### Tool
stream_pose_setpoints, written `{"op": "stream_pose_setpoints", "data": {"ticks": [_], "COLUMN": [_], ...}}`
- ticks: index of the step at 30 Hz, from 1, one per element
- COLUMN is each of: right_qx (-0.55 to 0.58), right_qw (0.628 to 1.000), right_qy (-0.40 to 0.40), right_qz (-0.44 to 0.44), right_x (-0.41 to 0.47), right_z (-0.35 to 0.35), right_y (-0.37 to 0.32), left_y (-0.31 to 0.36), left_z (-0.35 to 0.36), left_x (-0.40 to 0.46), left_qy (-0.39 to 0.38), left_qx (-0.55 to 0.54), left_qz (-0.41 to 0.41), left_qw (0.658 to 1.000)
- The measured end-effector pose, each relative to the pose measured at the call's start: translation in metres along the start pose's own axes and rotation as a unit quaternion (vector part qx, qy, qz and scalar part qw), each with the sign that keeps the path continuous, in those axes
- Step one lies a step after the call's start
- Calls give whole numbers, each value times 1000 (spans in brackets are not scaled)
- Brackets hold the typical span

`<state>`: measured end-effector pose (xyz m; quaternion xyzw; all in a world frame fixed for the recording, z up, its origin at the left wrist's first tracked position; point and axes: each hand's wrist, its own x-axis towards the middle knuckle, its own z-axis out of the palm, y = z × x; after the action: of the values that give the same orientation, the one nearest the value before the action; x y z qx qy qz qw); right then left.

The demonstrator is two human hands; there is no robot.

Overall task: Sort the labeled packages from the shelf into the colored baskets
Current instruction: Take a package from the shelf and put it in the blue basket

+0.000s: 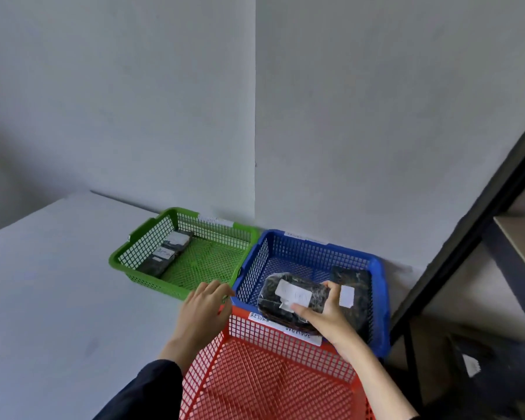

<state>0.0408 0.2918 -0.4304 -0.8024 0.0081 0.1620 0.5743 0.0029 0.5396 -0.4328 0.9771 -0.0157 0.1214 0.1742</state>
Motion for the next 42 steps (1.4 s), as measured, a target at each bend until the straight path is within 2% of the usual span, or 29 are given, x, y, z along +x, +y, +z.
{"op": "stream_pose_setpoints", "data": {"ticks": [4, 12, 21, 32, 42], "right_qx": [51, 109, 89, 80, -68], "right_qw": [998, 984, 972, 939, 943], "right_qy": [11, 116, 166, 266, 240], "right_qz": [45, 77, 141, 201, 219], "right_x": [8, 33, 49, 143, 203], "right_z": [18, 45, 70, 71, 71], "right_y": [3, -4, -5, 11, 8], "left_y": [-26, -54, -57, -62, -64], "left_z": [15, 43, 69, 88, 95], "left_x": [21, 65, 92, 103, 101], "left_qy": [-26, -110, -191, -196, -189], "left_qx": [-31, -46, -109, -152, -166], "left_qz": [7, 65, 75, 103, 99], "left_qw": [999, 991, 973, 963, 963]}}
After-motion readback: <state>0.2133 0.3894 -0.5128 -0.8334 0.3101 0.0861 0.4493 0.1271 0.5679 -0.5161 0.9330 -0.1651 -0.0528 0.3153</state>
